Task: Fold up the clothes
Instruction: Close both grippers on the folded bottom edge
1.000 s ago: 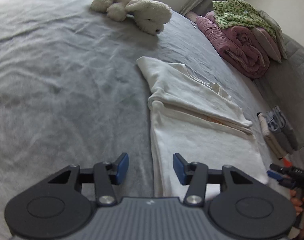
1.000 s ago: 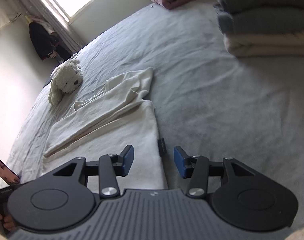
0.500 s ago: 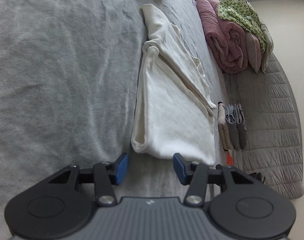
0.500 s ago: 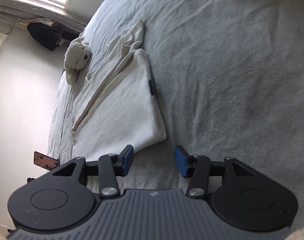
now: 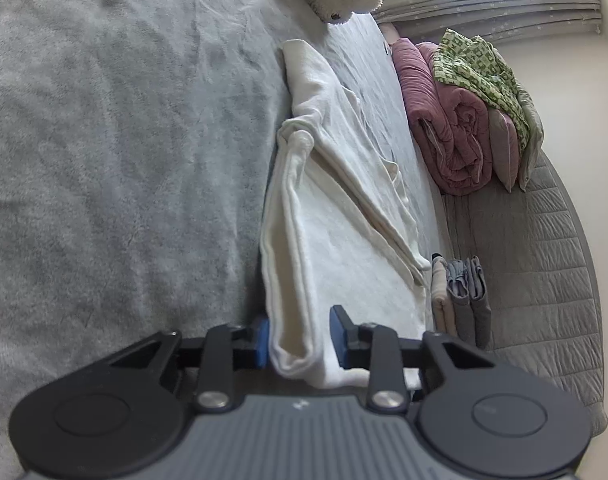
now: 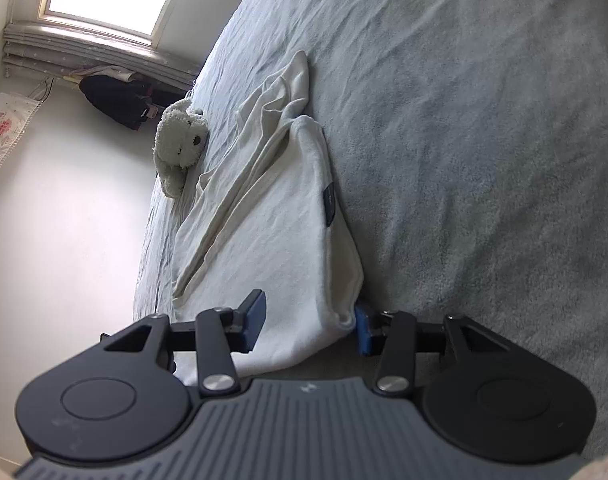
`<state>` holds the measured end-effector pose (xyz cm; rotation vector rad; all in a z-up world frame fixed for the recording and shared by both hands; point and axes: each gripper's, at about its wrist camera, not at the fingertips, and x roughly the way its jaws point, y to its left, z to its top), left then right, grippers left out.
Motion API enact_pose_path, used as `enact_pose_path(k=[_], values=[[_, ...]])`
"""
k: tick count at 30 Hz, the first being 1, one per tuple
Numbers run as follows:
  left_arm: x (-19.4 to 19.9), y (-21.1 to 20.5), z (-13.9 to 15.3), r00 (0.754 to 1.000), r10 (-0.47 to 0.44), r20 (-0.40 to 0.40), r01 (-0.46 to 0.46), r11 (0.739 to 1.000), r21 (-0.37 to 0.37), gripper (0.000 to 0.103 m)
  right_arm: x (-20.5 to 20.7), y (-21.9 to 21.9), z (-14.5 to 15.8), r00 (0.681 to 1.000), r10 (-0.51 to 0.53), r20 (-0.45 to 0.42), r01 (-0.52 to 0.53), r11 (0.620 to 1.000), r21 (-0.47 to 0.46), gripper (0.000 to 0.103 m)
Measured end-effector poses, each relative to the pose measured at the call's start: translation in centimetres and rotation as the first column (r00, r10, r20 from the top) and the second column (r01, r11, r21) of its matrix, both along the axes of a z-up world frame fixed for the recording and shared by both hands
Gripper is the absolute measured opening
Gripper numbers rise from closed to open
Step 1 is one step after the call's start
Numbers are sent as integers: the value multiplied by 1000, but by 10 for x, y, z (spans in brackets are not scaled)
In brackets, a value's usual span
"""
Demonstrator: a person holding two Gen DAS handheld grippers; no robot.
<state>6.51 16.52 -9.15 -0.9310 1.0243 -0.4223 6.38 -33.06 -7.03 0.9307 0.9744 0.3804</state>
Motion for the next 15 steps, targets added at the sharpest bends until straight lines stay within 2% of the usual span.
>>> enact_pose_path(k=[5,6,7,11,15], values=[[2,-1,0,1000,-10,3,10,1000,17,20,4,4,-3,1000,7,20,-7,1000,-7,24],[2,-1,1,1000,-13,0,13,1000,24,12,4,4,-4,1000,9,18,-9,1000,-1,19],[2,0,1,1000,-14,-3,14,999,31,10,5,3,-5,1000,11,14,-11,1000,4,15],[-2,0,6,1000,6,0,-6,1000,30,8,1,-4,-2,1000,6,22,-6,999,38,12],[-5,0,16,1000,28,12,-28,1000,12,8,-5,-3,12,997,-5,71,1,998,55,11]])
